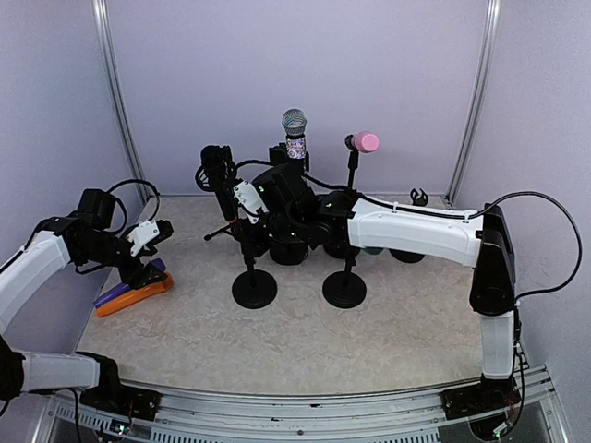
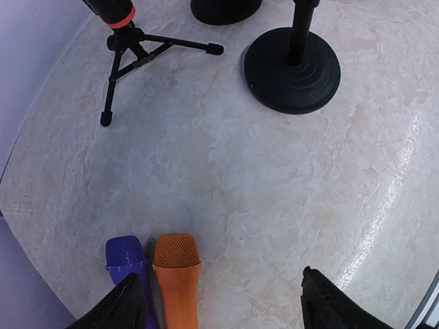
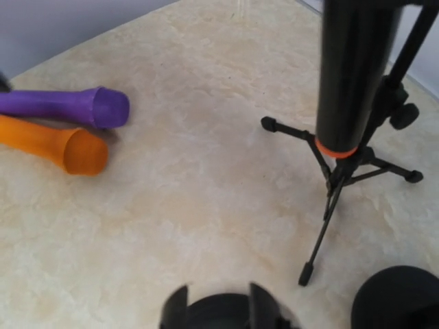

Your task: Remove the microphone from the stand

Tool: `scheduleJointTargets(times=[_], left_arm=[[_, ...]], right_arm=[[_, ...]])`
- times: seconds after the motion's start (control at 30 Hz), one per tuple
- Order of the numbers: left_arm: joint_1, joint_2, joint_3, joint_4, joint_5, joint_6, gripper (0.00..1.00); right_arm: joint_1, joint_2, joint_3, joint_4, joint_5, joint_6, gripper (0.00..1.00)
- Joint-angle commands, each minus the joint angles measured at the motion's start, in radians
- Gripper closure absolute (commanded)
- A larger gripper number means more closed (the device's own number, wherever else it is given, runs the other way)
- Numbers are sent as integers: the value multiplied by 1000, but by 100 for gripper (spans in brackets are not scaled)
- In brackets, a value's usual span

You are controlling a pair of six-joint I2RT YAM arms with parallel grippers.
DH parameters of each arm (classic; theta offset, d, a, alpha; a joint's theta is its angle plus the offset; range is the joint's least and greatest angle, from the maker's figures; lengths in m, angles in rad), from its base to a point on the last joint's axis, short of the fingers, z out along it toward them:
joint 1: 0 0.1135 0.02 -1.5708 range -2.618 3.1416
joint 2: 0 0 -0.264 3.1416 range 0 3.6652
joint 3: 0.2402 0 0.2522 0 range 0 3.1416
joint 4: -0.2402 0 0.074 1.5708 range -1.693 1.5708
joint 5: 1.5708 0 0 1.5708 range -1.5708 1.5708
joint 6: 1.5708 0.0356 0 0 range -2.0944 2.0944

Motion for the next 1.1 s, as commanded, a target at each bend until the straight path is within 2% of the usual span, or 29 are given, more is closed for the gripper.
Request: scheduleJointTargets(times=[0.0,0.3,0.43,0.63,0.83,1.07], left_arm=[[-55,17,46,-7,15,-72,24],[-90,35,79,-25,8,-81,24],[-102,42,82,-27,16,-91,18],[-121,51,83,-33,7,-93,18],[-126,53,87,-44,-3,-86,18],[-133,65,107,-57,-5,-82,18]], right_arm=[[66,-148,-80,57,82,26,100],[125,-504,-386,28,156,151,100],[149,-683,-498,-46,156,214,100],[170,-896,-615,-172,199,317,100],[171,-1055,-618,-329,246,392,100],[171,-1080,-515,-562,404,412,100]])
